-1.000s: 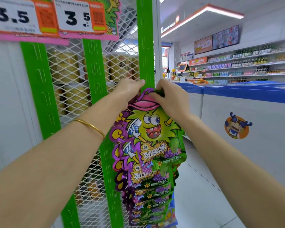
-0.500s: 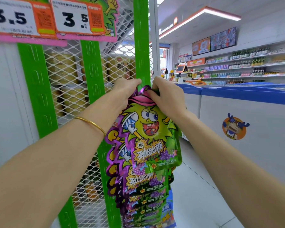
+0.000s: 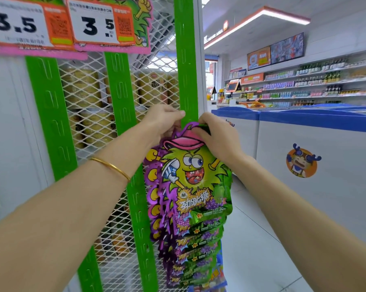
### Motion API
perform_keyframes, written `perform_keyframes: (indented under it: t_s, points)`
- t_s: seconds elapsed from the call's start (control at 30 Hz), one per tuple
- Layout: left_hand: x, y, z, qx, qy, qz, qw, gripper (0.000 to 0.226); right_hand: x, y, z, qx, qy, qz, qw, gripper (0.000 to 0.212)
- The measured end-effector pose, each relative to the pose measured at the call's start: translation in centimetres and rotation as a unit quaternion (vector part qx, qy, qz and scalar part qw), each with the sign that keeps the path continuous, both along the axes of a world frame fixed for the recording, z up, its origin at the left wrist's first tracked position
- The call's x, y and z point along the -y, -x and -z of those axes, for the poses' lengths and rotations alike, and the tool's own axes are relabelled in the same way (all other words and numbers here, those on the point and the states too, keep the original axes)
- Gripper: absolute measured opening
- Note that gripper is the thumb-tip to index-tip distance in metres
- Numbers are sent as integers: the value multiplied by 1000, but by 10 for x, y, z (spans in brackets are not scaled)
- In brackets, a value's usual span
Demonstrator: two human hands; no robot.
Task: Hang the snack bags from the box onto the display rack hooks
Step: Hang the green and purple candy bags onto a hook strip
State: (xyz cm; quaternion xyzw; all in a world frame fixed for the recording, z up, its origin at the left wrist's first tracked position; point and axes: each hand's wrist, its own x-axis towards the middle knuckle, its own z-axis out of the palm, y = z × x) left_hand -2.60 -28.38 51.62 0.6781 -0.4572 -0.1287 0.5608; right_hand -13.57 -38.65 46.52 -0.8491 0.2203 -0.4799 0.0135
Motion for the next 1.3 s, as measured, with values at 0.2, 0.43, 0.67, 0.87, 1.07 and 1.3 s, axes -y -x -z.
perform_keyframes:
  t_s: [0.2, 0.43, 0.67, 0.87, 1.07, 1.3]
  points:
    - [8, 7, -10, 11, -3, -18, 1000, 36, -5, -4, -17, 59, 19, 7, 998, 15]
    - [14, 8, -19, 25, -11, -27, 999, 41, -6, -10, -29, 64, 22, 15, 998, 14]
    - [19, 6, -19, 30, -24, -50, 998, 49, -5, -8, -24, 55, 12, -2, 998, 14]
    - [19, 1, -14, 36, -49, -58, 997, 60, -6, -5, -21, 38, -4, -24, 999, 11]
    - [11, -7, -2, 62, -43, -35, 997, 43, -3, -4, -4, 26, -65, -44, 997, 14]
    - [-6, -7, 18, 239, 6, -24, 971, 34, -2, 0, 1, 57, -103, -29, 993, 31]
